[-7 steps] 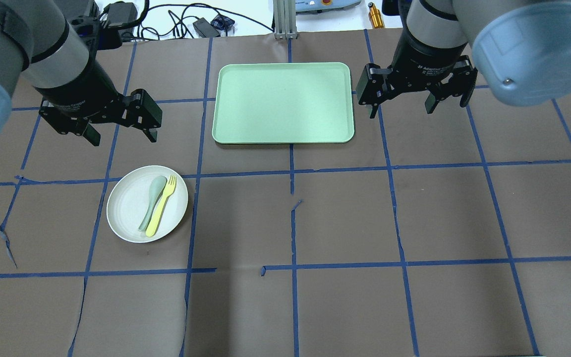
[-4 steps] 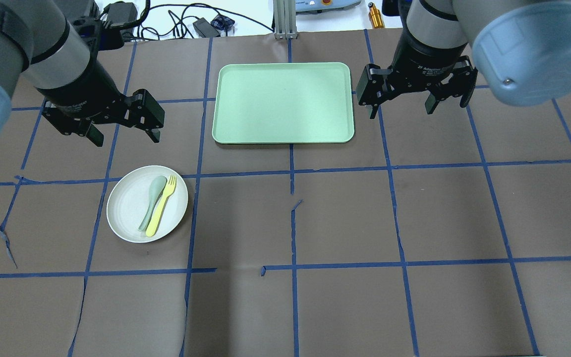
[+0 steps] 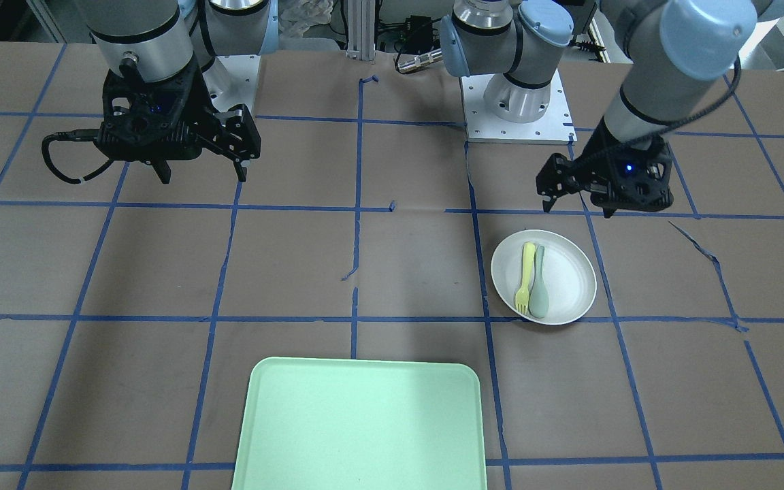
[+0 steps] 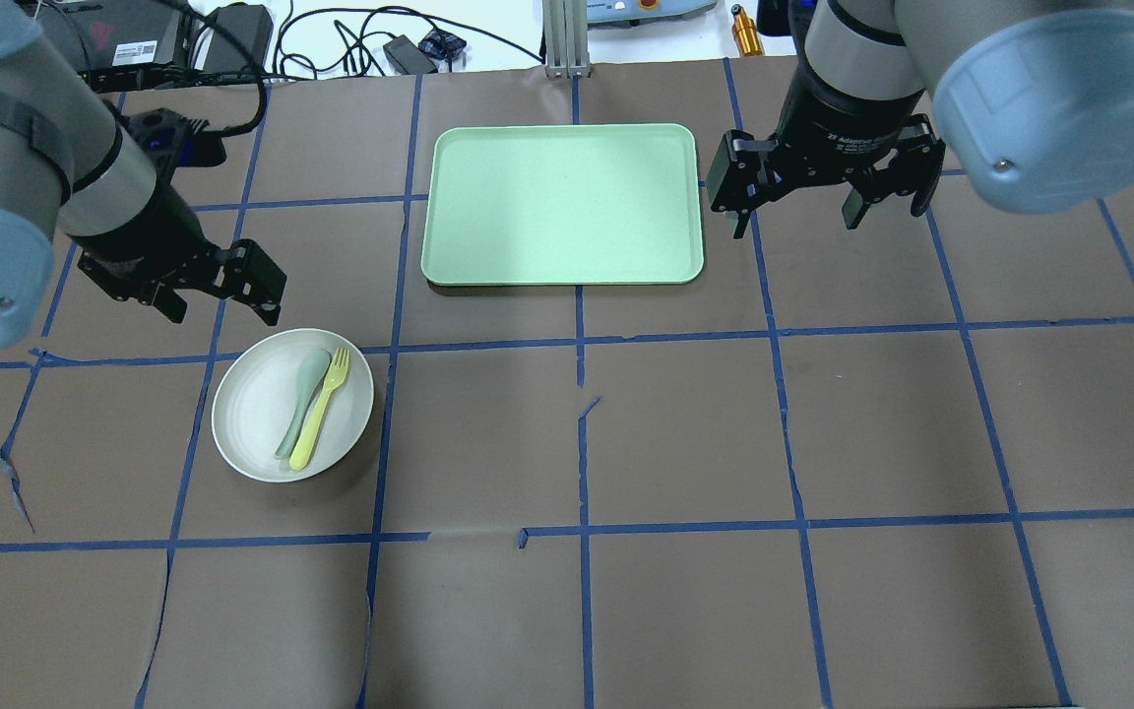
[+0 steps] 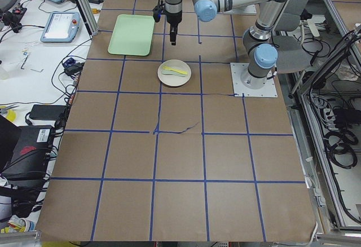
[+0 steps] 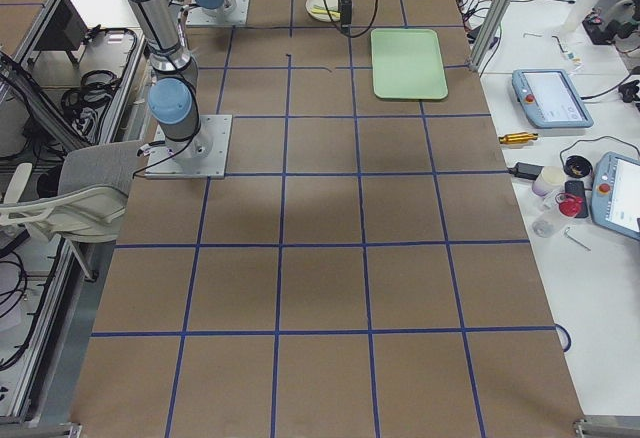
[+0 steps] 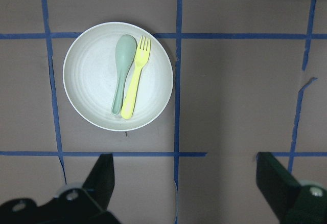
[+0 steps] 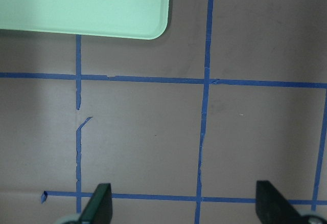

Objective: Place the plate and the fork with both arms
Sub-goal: 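Lower the left gripper to the white plate rim and grasp it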

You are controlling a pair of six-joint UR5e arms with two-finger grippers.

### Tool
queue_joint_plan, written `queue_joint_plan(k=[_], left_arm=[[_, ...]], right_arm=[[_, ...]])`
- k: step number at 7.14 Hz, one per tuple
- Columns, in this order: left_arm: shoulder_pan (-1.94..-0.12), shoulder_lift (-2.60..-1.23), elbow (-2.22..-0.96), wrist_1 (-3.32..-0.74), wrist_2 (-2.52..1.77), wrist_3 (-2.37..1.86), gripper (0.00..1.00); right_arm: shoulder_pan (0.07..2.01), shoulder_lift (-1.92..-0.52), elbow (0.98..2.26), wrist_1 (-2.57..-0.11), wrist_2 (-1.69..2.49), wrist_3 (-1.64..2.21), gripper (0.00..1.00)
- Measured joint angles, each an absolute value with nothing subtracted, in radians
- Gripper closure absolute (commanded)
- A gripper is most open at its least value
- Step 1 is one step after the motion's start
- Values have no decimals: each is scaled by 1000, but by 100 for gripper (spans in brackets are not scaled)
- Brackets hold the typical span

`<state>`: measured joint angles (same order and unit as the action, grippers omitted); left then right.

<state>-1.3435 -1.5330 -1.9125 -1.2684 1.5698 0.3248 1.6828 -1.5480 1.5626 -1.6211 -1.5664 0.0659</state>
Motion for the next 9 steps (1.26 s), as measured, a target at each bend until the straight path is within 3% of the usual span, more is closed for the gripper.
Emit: queue_joint_plan(k=[1, 3, 4, 5, 6, 9], left_arm=[[-1264, -1556, -2022, -1124, 1567, 427, 8], [-1160, -1645, -2117, -985, 1565, 561, 16], [-1134, -1686, -2129, -944, 1564, 594, 29], [-1124, -1720, -2136, -908, 1563, 601, 36], [-1120, -1747, -2142, -881, 1560, 590, 55], [-1121, -1799, -2145, -845, 1522, 557, 92]], right_arm=[[1683, -1548, 1564, -1622, -1566, 66, 0], [1683, -1543, 1564, -1623, -1566, 65, 0], [1683, -1542, 1563, -1623, -1566, 65, 0], [1683, -1542, 1563, -1624, -1566, 66, 0], [1683, -1542, 1563, -1624, -1566, 66, 0], [1683, -1542, 1563, -1623, -1566, 66, 0]])
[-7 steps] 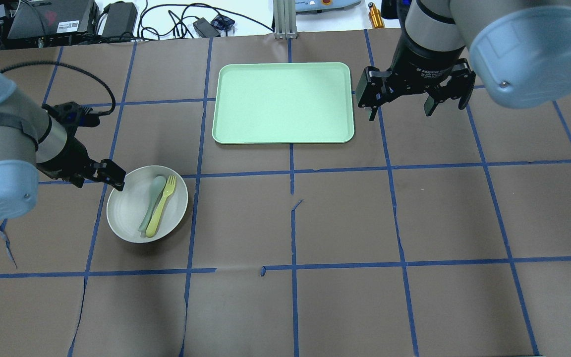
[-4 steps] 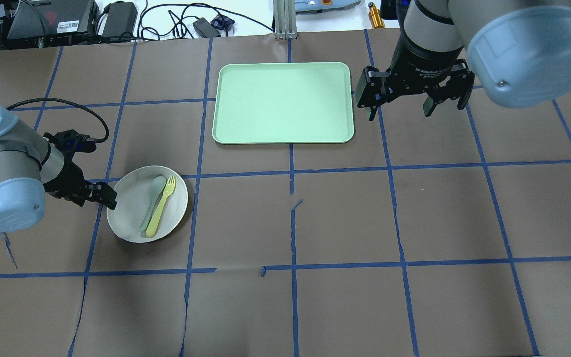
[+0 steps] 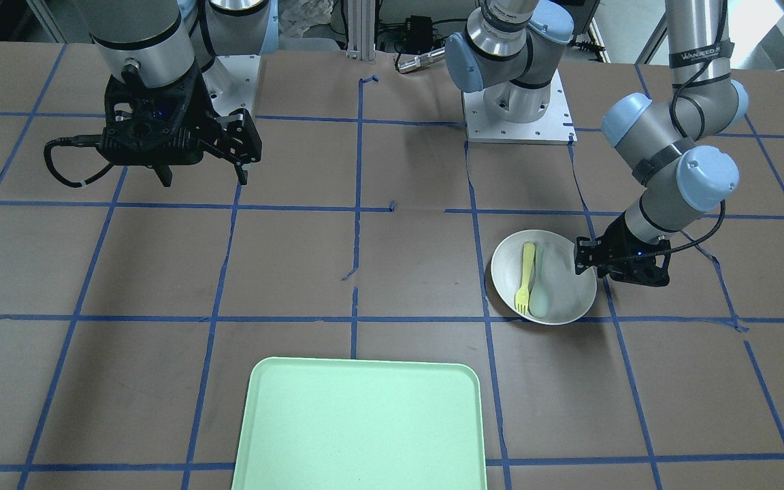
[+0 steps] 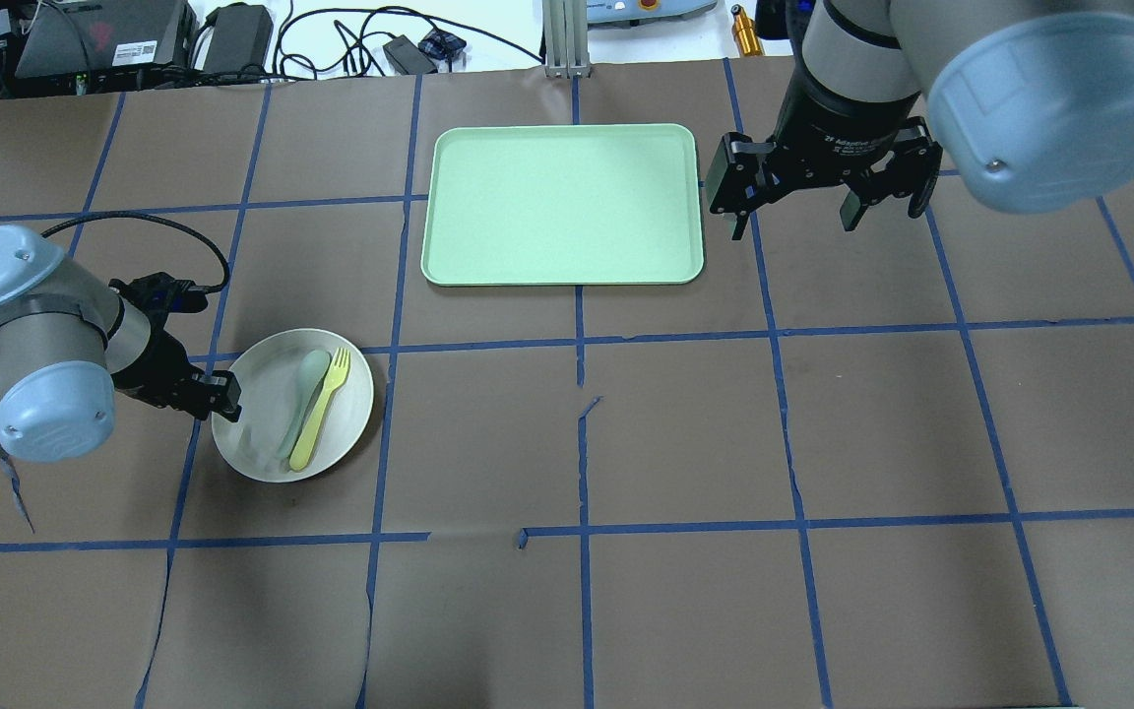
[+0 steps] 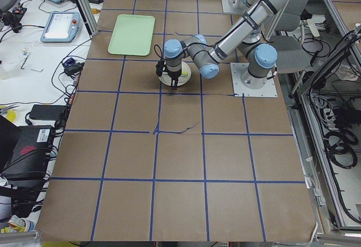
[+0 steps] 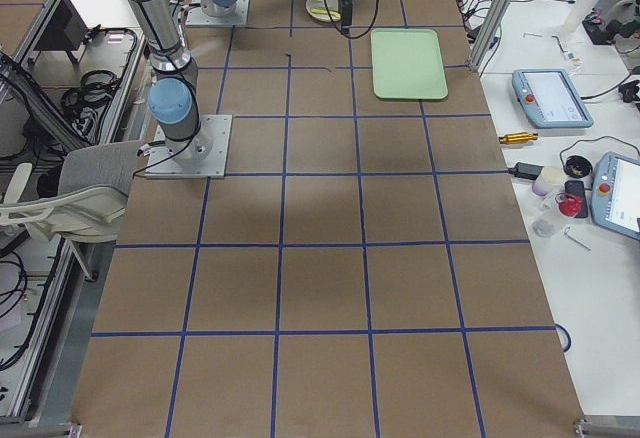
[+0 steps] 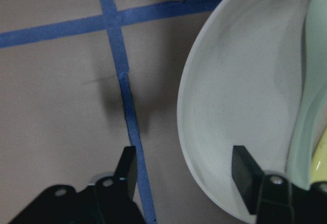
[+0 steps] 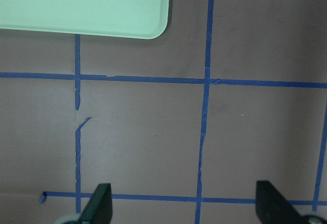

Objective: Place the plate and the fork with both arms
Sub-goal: 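Lower the left gripper to the white plate rim and grasp it, then slide the white plate with the left gripper onto the green tray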

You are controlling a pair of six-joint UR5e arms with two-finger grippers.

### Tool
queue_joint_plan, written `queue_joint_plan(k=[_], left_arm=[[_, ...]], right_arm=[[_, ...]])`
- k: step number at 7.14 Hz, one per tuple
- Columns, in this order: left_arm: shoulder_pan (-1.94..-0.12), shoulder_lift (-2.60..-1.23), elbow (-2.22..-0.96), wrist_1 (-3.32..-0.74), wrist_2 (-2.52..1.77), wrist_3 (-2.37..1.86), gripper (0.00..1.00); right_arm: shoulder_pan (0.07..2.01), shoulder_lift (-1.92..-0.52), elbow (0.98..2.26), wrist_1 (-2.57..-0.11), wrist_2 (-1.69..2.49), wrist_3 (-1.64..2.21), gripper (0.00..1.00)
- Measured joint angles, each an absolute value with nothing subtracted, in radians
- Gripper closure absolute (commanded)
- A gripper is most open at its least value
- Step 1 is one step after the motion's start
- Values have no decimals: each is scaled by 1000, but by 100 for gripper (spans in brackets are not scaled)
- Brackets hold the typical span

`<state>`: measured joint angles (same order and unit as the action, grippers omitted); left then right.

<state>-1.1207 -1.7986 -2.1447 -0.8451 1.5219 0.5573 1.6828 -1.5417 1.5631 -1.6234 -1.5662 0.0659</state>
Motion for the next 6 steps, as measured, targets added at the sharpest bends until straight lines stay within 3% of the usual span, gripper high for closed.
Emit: queue_joint_plan(k=[1, 4, 6], left_arm=[[-1122, -1804, -2145, -842, 1519, 551, 100], [-1123, -1808, -2117, -850, 1457, 539, 100], [-1149, -1826, -2030, -903, 1284, 476, 100]], right_arm=[[1683, -1542, 1563, -1623, -1566, 66, 0], [1683, -1542, 1561, -1624, -1566, 66, 0], [1683, -1542, 1561, -1624, -1566, 66, 0]])
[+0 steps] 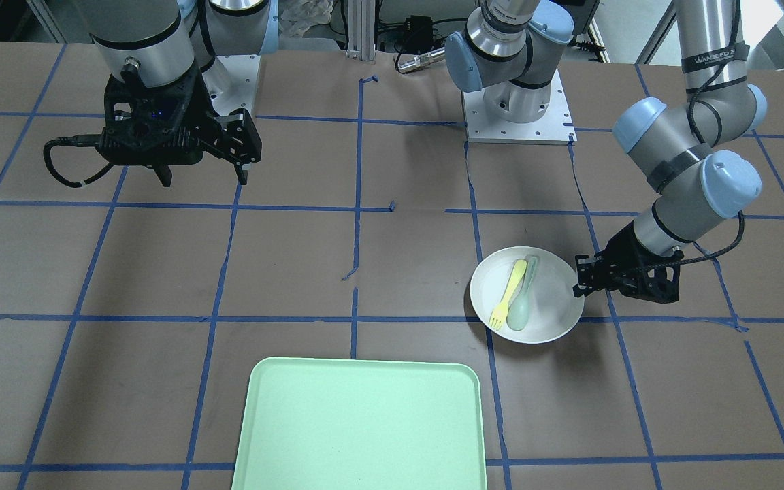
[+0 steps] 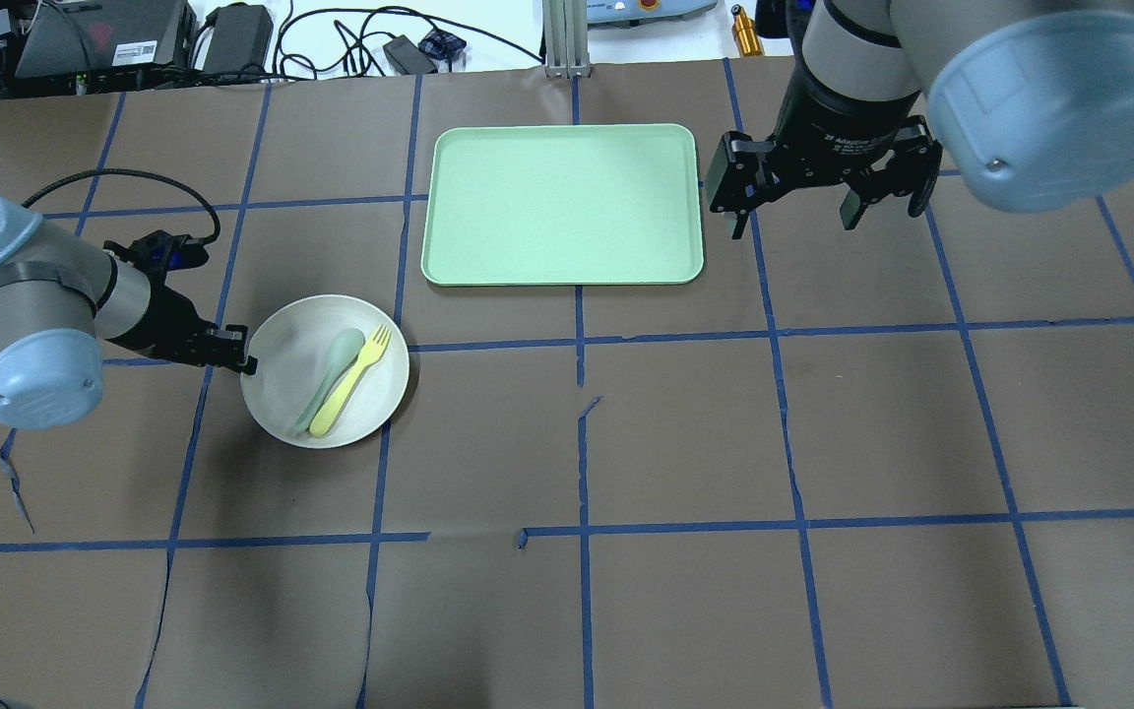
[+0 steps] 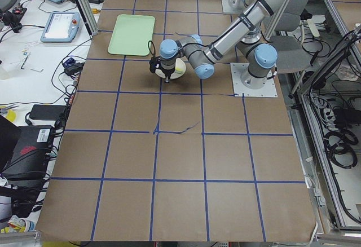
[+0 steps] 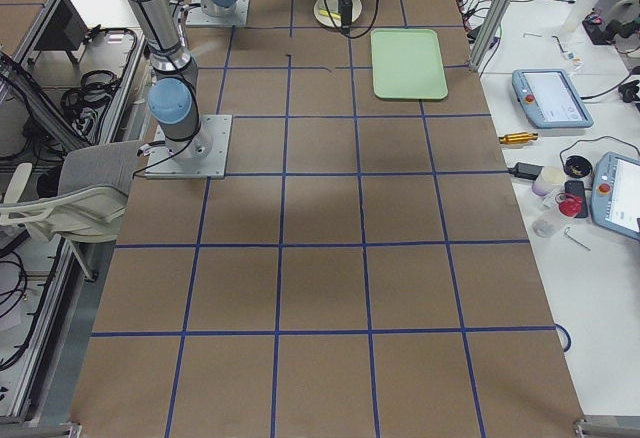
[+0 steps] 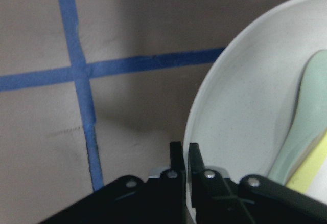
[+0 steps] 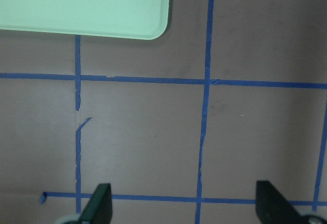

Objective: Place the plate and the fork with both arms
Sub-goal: 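Slide the white plate with the left gripper onto the green tray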

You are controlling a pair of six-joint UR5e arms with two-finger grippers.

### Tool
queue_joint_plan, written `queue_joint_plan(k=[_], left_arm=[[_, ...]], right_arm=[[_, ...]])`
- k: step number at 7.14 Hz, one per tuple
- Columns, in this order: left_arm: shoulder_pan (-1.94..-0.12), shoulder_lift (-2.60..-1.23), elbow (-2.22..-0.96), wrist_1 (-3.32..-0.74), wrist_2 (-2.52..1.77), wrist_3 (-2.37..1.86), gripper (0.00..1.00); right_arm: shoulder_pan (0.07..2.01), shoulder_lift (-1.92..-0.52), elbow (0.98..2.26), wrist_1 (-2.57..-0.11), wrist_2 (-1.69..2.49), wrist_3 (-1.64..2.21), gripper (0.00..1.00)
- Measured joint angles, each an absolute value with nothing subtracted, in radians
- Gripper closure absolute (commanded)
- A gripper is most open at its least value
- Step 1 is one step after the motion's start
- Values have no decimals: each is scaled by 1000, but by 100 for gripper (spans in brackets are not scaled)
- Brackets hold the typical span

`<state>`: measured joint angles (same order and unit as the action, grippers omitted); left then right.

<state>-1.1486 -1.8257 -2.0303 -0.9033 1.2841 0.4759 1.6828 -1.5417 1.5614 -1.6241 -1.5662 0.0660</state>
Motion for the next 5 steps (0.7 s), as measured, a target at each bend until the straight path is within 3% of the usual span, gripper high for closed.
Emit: queue_joint_plan(k=[5], left_arm=[[-1452, -2139, -1545, -938, 1186, 8, 100]], right_arm=[[1684, -1542, 1564, -1625, -1566, 66, 0]])
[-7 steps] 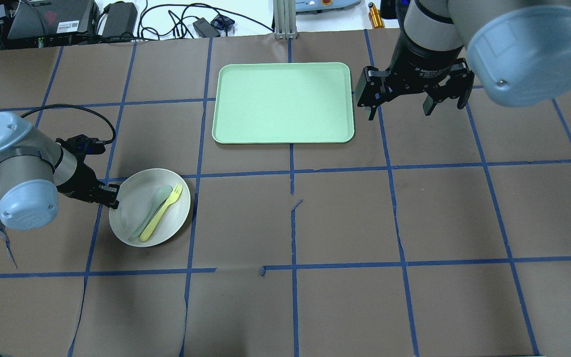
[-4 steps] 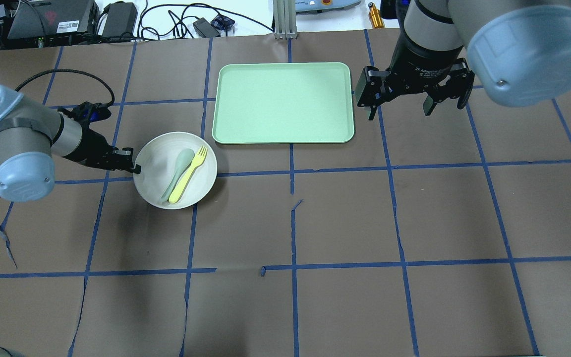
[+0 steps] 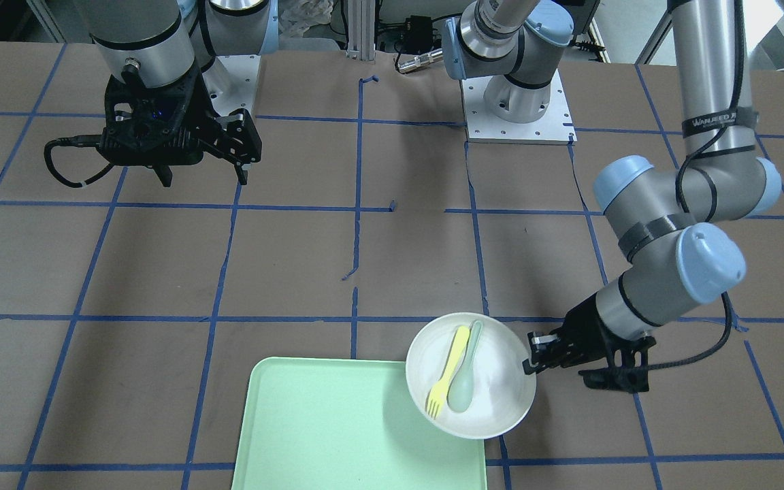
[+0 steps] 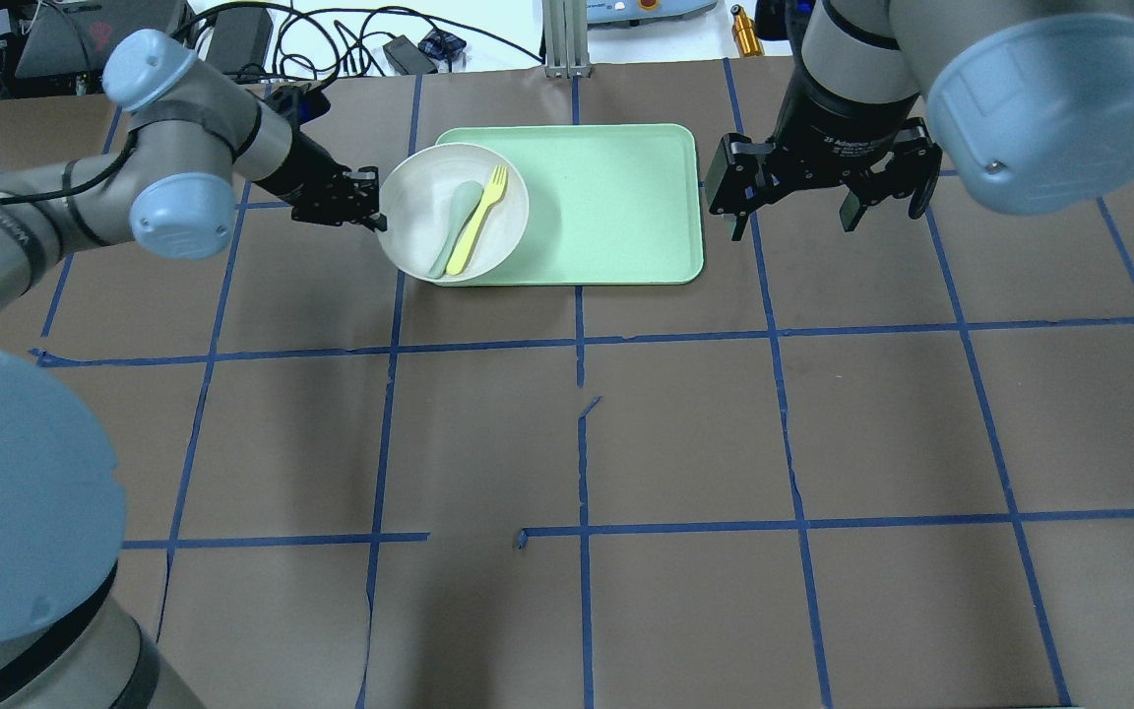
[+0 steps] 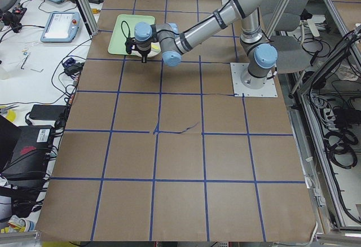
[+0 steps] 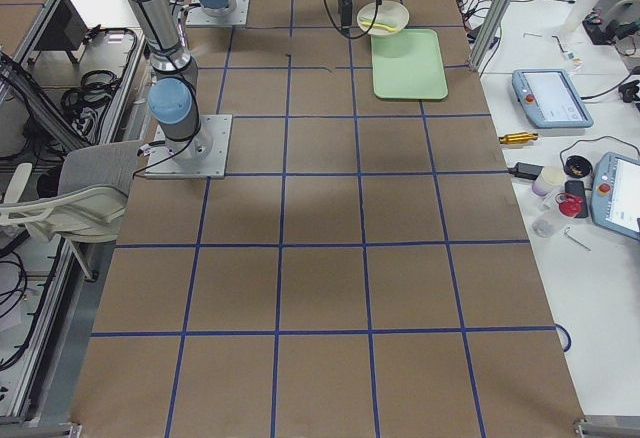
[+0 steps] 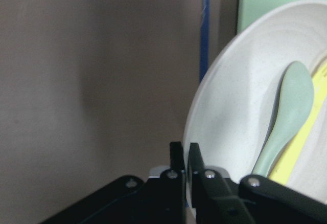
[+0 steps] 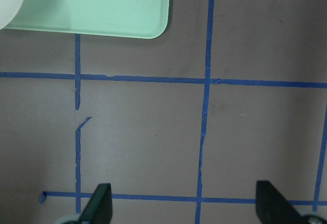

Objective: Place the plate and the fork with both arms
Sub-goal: 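Slide the white plate with the left gripper onto the green tray, then release the plate and raise the left gripper away from the tray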

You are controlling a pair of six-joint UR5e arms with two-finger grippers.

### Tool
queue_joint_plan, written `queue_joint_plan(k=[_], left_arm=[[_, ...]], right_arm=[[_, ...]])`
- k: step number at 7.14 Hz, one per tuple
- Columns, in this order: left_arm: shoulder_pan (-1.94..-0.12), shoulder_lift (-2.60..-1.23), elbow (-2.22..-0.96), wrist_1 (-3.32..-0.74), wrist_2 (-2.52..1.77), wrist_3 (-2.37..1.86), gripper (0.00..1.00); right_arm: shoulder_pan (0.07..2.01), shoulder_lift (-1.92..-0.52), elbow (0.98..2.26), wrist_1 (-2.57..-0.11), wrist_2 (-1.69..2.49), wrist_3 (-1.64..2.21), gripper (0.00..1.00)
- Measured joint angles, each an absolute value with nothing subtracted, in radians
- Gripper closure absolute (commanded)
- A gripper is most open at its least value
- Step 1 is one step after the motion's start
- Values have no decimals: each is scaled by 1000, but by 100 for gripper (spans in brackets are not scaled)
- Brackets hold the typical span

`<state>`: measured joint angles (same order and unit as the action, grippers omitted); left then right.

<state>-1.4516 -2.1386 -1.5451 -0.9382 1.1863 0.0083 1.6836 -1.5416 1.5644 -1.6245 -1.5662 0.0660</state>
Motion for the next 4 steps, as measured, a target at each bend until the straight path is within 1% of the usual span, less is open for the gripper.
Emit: queue_joint_plan(k=[2, 3, 4], left_arm=[[-1543, -2264, -1383, -937, 1197, -125, 100], [-1569, -2307, -1339, -937, 1204, -154, 84], [-1586, -2336, -1318, -935, 1210, -168, 53]], right_arm=[[1684, -1541, 1565, -1624, -1566, 66, 0], [1684, -1541, 1565, -1624, -1566, 66, 0], [1684, -1540, 1565, -1625, -1566, 66, 0]])
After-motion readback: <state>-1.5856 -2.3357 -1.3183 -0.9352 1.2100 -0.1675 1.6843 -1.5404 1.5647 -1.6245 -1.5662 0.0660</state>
